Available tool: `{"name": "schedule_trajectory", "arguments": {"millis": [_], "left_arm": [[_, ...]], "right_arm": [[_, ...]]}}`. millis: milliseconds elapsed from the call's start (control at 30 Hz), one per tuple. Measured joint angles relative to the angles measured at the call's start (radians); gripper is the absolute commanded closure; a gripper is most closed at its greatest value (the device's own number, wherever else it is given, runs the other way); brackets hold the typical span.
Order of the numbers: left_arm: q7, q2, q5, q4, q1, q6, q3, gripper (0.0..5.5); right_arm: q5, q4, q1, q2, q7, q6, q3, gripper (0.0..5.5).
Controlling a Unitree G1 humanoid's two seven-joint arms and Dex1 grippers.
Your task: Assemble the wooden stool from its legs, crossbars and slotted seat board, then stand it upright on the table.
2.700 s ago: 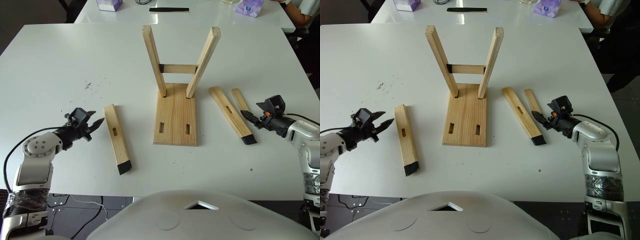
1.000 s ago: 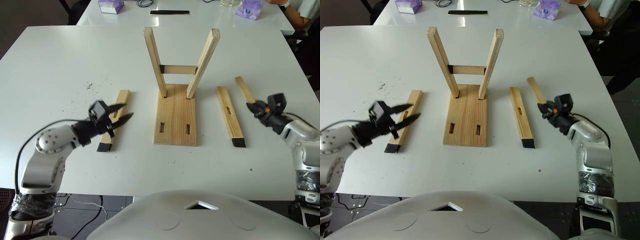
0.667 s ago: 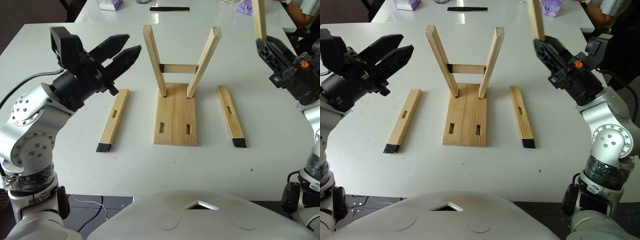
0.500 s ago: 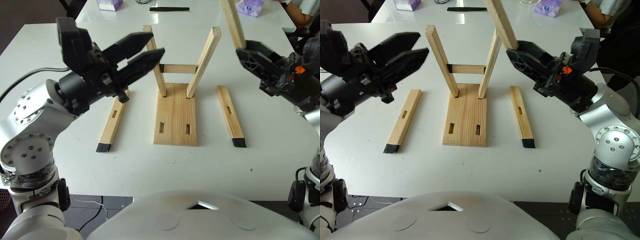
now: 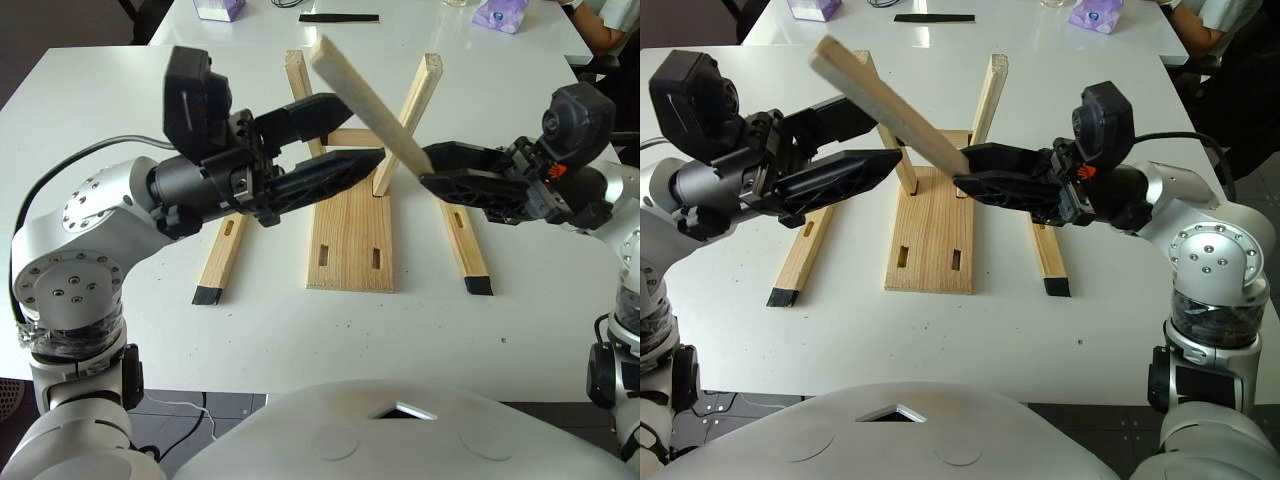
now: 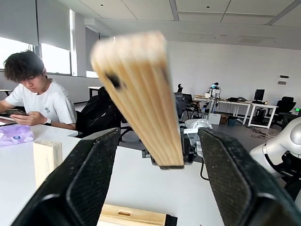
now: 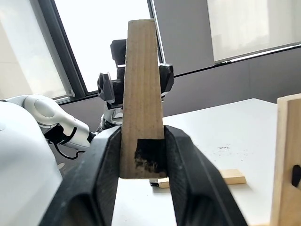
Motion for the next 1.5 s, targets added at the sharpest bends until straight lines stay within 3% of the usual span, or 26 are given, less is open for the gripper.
{"name": "schedule_trajectory", "arguments": {"millis": [167, 500, 833, 1267, 1300, 1433, 1500], "left_arm": [[-0.001, -0.003, 0.001, 0.003, -0.010, 0.000, -0.010, 2.41], [-0.034, -0.007, 0.044, 0.014, -0.018, -0.004, -0.021, 4.01], [-0.058, -0.021, 0.018, 0.015, -0.008, -0.036, -0.015, 4.13], [-0.077, -0.018, 0.088, 0.029, -0.011, -0.022, -0.058, 4.18], [-0.087, -0.015, 0.102, 0.032, -0.011, -0.022, -0.057, 4.18], [-0.121, 0.022, 0.176, 0.047, -0.001, -0.027, -0.038, 4.19], [-0.156, 0.046, 0.214, 0.060, 0.011, -0.033, -0.020, 4.19]], "right_arm": [[-0.012, 0.014, -0.015, 0.002, 0.019, 0.003, 0.044, 4.19], [-0.098, 0.049, -0.014, 0.027, 0.070, -0.022, 0.107, 4.19], [-0.122, 0.050, -0.021, 0.064, 0.087, -0.060, 0.115, 4.19], [-0.302, 0.045, -0.002, 0.081, 0.096, -0.170, 0.231, 4.19], [-0.312, 0.047, -0.002, 0.085, 0.093, -0.171, 0.232, 3.83], [-0.349, 0.083, -0.009, 0.112, 0.031, -0.171, 0.234, 3.21], [-0.388, 0.100, -0.012, 0.113, 0.010, -0.172, 0.236, 3.19]]}}
